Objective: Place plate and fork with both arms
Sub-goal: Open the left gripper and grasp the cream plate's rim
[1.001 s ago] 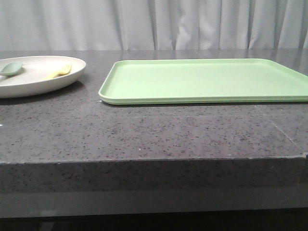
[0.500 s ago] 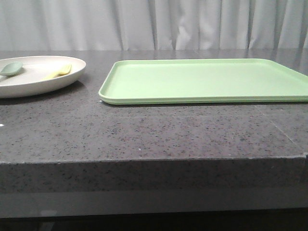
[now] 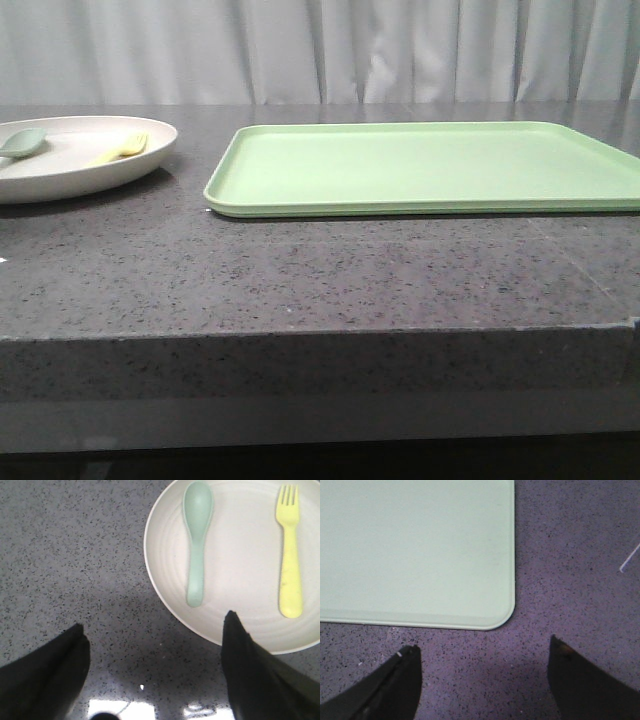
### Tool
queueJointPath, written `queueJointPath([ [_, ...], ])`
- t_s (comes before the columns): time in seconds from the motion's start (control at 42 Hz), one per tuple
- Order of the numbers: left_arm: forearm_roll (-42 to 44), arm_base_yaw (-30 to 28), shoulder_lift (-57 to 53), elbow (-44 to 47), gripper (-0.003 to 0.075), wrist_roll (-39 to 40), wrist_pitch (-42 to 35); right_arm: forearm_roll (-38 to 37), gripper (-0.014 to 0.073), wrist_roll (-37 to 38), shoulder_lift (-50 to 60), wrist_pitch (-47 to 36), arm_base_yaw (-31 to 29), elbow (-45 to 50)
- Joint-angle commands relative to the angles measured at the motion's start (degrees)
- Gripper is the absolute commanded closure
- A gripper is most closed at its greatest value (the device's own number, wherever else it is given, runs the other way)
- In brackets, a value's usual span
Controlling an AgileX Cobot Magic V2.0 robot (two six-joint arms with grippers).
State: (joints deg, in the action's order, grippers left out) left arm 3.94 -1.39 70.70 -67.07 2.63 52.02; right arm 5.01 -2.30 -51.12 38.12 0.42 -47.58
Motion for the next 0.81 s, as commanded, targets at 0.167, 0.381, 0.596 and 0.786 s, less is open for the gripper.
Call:
queueJointPath([
  [0.167,-23.5,-13.2,11.7,-15.3,0.0183,-21.4,11.1,-0.1,0.0044,-0.2,0.3,-4.0,-0.3,-1.8],
  [0.381,-23.3,-14.4,20.3,-20.7,0.0183,-24.2,13.4,-0.1,0.0044,-0.2,0.3,-4.0,-0.3,-1.8],
  [0.596,-23.3,-14.4,27.2,-24.7,0.0183,-26.7,15.1,-0.1,0.0044,-0.2,0.3,-3.9,-0.3,-1.8],
  [0.786,-23.3,-14.4,33.6,-30.8,0.0198,-26.7,17.4,-0.1,0.0044,-0.2,0.3,-3.9,-0.3,-1.8],
])
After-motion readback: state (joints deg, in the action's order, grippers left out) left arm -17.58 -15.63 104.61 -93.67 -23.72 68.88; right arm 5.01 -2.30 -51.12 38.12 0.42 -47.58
